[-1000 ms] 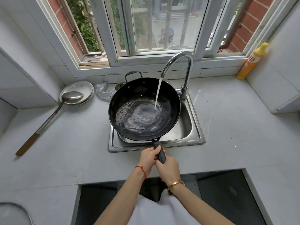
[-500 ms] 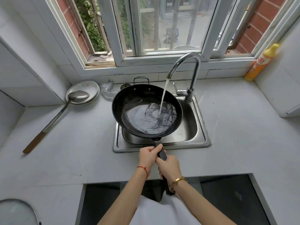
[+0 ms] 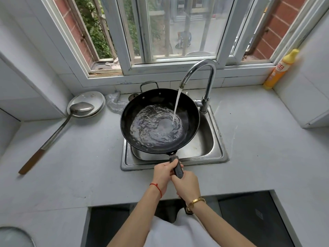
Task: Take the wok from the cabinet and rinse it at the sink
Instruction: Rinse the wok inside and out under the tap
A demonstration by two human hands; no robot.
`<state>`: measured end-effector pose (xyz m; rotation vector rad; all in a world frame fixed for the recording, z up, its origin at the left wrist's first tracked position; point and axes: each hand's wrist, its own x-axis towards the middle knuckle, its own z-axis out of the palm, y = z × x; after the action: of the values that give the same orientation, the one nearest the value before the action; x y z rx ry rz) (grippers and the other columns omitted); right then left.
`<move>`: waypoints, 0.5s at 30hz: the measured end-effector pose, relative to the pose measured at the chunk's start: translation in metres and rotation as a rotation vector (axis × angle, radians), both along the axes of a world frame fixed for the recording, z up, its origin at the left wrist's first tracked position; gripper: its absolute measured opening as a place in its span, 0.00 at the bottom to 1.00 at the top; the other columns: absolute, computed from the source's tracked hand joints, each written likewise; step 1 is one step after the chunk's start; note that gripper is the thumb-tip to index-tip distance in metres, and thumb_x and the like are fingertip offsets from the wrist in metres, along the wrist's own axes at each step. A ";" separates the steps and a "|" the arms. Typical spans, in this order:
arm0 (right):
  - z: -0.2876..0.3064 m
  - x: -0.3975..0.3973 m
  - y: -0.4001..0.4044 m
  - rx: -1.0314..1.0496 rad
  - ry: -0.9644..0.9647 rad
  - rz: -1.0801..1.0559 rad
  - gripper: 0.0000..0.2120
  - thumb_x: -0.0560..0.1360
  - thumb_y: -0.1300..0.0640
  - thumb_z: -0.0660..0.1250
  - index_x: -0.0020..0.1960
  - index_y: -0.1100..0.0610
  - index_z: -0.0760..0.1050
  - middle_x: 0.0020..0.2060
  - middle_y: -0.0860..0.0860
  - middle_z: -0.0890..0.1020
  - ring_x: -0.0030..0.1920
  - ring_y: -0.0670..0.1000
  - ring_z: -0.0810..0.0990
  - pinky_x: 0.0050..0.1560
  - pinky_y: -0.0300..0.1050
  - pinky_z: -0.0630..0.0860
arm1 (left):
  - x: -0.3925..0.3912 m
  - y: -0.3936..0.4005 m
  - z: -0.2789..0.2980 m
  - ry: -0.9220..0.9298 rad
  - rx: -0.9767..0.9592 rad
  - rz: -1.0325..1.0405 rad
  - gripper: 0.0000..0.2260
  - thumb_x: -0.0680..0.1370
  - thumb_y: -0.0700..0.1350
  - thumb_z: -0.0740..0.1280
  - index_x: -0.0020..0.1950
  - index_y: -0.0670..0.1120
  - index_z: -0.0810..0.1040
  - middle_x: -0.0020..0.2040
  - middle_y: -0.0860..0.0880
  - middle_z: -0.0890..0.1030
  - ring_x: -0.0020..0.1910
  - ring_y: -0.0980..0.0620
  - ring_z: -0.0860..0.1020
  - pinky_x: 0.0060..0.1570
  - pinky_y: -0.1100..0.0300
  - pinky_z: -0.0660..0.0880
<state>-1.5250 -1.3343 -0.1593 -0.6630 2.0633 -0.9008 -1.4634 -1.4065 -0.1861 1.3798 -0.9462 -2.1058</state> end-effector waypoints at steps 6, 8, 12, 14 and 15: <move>-0.008 -0.001 -0.003 -0.027 -0.213 -0.048 0.15 0.71 0.58 0.67 0.27 0.55 0.70 0.22 0.52 0.73 0.21 0.51 0.71 0.24 0.41 0.69 | 0.003 -0.001 -0.001 -0.159 -0.133 0.016 0.10 0.75 0.41 0.72 0.42 0.34 0.84 0.38 0.41 0.85 0.36 0.52 0.82 0.40 0.61 0.79; -0.009 0.000 -0.003 -0.026 -0.302 -0.052 0.15 0.73 0.59 0.67 0.28 0.56 0.69 0.21 0.52 0.71 0.19 0.50 0.68 0.23 0.40 0.67 | 0.005 -0.002 -0.004 -0.233 -0.189 0.014 0.09 0.73 0.44 0.74 0.35 0.40 0.85 0.36 0.41 0.85 0.35 0.52 0.79 0.39 0.59 0.77; -0.013 0.001 -0.005 -0.013 -0.453 -0.028 0.14 0.74 0.59 0.66 0.31 0.57 0.67 0.20 0.50 0.69 0.19 0.48 0.66 0.22 0.38 0.65 | 0.009 -0.005 -0.005 -0.425 -0.322 -0.001 0.21 0.71 0.46 0.75 0.19 0.49 0.75 0.19 0.56 0.70 0.25 0.59 0.64 0.29 0.63 0.63; -0.014 0.002 -0.007 0.002 -0.509 -0.004 0.14 0.75 0.59 0.66 0.33 0.57 0.67 0.21 0.51 0.68 0.19 0.48 0.65 0.22 0.38 0.64 | 0.013 -0.005 -0.001 -0.496 -0.385 -0.006 0.21 0.71 0.48 0.75 0.19 0.48 0.74 0.19 0.55 0.69 0.24 0.59 0.63 0.30 0.62 0.64; -0.014 0.003 -0.008 0.007 -0.534 0.004 0.14 0.75 0.59 0.66 0.33 0.56 0.66 0.21 0.51 0.67 0.19 0.48 0.65 0.21 0.37 0.64 | 0.014 -0.005 0.003 -0.526 -0.413 -0.008 0.22 0.71 0.48 0.75 0.19 0.48 0.73 0.18 0.55 0.68 0.23 0.59 0.63 0.29 0.62 0.64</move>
<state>-1.5221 -1.3420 -0.1734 -0.3676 1.5849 -0.9466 -1.4496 -1.4113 -0.1827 1.7206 -1.4874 -1.4450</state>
